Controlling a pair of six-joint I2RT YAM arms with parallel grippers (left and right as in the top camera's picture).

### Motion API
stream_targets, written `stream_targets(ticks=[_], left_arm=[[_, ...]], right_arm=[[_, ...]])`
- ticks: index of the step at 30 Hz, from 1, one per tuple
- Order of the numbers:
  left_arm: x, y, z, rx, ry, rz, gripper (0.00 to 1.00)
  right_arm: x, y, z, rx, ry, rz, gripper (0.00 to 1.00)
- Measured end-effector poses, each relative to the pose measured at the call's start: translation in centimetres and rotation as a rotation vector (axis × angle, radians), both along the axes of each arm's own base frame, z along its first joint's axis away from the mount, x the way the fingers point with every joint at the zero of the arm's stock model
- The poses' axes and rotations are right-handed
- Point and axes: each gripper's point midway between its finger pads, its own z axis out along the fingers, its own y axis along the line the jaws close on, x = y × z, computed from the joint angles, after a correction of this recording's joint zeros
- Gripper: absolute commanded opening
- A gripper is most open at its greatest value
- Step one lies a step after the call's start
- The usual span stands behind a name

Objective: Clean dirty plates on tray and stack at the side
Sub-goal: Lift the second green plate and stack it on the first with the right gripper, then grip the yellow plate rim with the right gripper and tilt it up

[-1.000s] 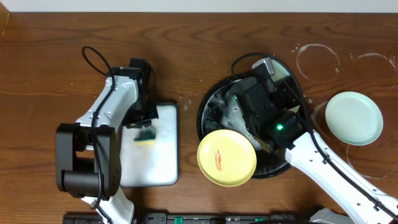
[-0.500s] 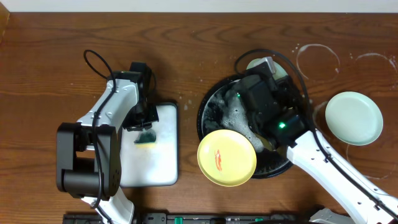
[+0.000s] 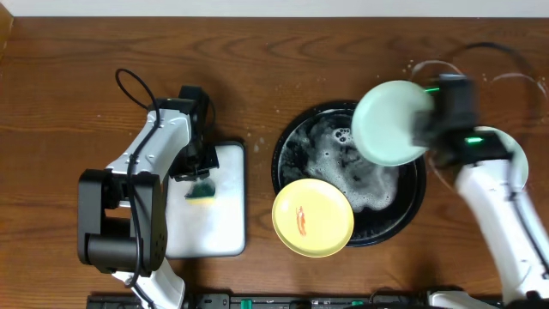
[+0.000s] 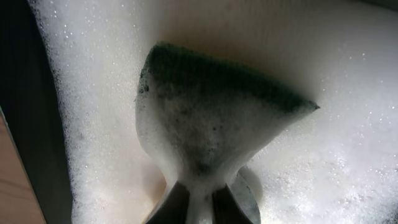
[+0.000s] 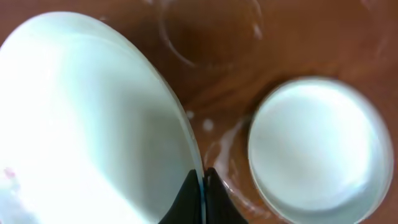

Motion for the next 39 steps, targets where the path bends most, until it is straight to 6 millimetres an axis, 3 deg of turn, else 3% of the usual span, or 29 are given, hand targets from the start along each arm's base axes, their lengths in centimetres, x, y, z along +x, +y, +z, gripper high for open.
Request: stream_targets(ticks=[4,9,13,16,17,18,20,22,26,32,36,39], left_arm=[[-0.1,0.0,0.0,0.0,0.005,0.0,0.08],[-0.1,0.0,0.0,0.001,0.006,0.0,0.08],[-0.1,0.0,0.0,0.0,0.006,0.0,0.08],[-0.1,0.0,0.0,0.0,0.006,0.0,0.08],[-0.1,0.0,0.0,0.0,0.006,0.0,0.08],[-0.1,0.0,0.0,0.0,0.006,0.0,0.08],[-0.1,0.0,0.0,0.0,0.006,0.0,0.08],[-0.1,0.0,0.0,0.0,0.006,0.0,0.08],[-0.1,0.0,0.0,0.0,0.006,0.0,0.08],[-0.1,0.0,0.0,0.0,0.006,0.0,0.08],[-0.2,0.0,0.0,0.0,0.006,0.0,0.08],[-0.2,0.0,0.0,0.0,0.006,0.0,0.08]], right_arm=[[-2.3,-7.0,-0.8,0.259,0.002,-0.234,0.01],[-6.1,-14.4,-1.9,0.395,-0.013,-0.496,0.01],[-8.9,-18.6,-4.6,0.453,0.027,-0.668,0.01],[-10.0,-20.2,-6.7,0.484,0.065,-0.74,0.01],[-10.4,-20.5,-7.3,0.494,0.081,-0.756,0.04],[-10.6,-20.6,-7.8,0.501,0.095,-0.764,0.13],[-10.7,-20.4,-8.6,0.515,0.119,-0.773,0.48],[-10.7,-20.2,-8.9,0.527,0.13,-0.768,0.59],[-9.1,-19.0,-8.3,0.571,0.091,-0.661,0.63],[-6.1,-12.7,-4.2,0.647,0.026,-0.374,0.63],[-6.0,-5.4,-1.1,0.631,0.066,-0.133,0.6],[-7.3,0.8,-0.7,0.621,0.178,0.044,0.56]])
